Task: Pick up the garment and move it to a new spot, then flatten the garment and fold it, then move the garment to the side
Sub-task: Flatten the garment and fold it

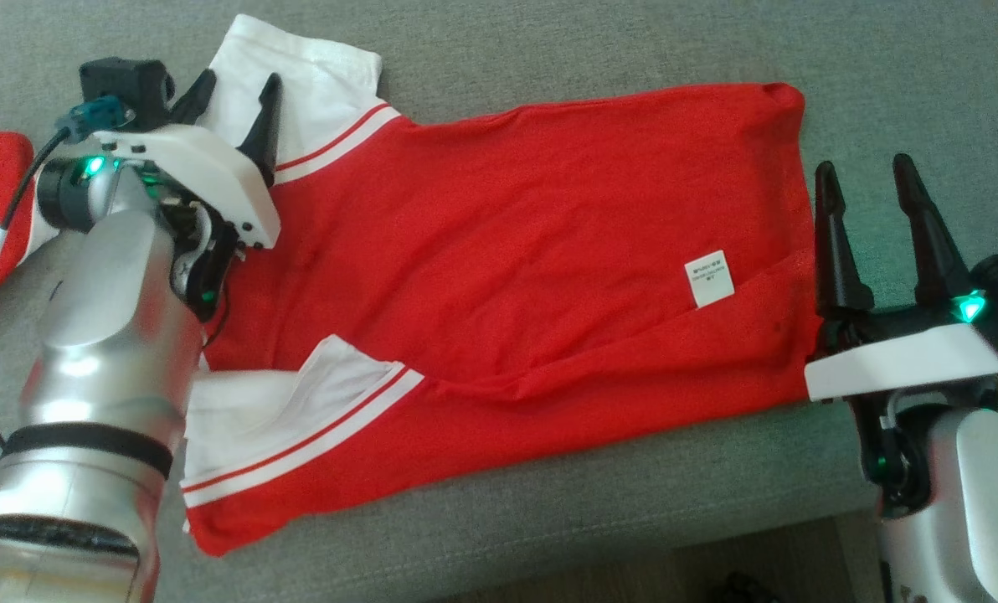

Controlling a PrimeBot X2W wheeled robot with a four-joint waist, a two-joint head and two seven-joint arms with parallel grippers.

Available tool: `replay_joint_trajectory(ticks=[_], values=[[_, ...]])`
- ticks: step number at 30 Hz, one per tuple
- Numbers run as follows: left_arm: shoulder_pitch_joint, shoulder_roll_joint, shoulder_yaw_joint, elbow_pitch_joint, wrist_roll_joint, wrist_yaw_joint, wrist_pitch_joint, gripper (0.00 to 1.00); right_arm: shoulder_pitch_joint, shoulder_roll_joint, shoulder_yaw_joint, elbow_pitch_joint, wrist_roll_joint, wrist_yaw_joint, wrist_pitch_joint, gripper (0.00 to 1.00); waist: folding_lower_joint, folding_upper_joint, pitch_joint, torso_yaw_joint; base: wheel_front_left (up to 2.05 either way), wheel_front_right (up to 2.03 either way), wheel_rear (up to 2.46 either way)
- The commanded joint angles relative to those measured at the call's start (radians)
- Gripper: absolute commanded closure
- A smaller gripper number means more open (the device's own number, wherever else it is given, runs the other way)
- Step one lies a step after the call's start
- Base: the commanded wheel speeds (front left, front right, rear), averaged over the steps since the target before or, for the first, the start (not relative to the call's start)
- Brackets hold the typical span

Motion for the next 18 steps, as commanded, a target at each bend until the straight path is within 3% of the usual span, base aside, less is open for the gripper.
replay_joint_trajectory(ticks=[1,2,3,12,18], values=[[-0.045,0.035,0.023,-0.014,-0.005,-0.002,-0.009,0.3,-0.023,-0.007,0.017,-0.03,0.005,-0.001,-0.008,0.0,-0.0001,0.0,0.001,-0.001,0.0,0.0,0.0],[-0.054,0.034,0.019,0.007,-0.008,-0.003,-0.017,0.87,-0.025,-0.007,0.013,-0.027,0.005,-0.001,-0.008,0.0,-0.0001,0.0,0.001,-0.001,0.0,0.0,0.0],[-0.062,0.033,0.016,0.026,-0.012,-0.005,-0.025,1.0,-0.027,-0.007,0.009,-0.024,0.005,-0.001,-0.007,0.0,-0.0001,0.0,0.001,-0.002,0.0,0.0,0.0],[-0.117,0.023,-0.009,0.104,-0.017,-0.009,-0.135,1.0,-0.109,-0.011,-0.051,0.024,-0.009,-0.001,0.014,0.0,-0.0001,0.0,-0.011,0.016,0.0,0.0,0.0],[-0.124,0.003,-0.006,0.059,-0.004,-0.008,-0.154,1.0,-0.226,-0.077,-0.038,0.182,0.0,-0.001,0.095,0.0,-0.0001,0.0,-0.015,0.05,0.0,0.0,0.0]])
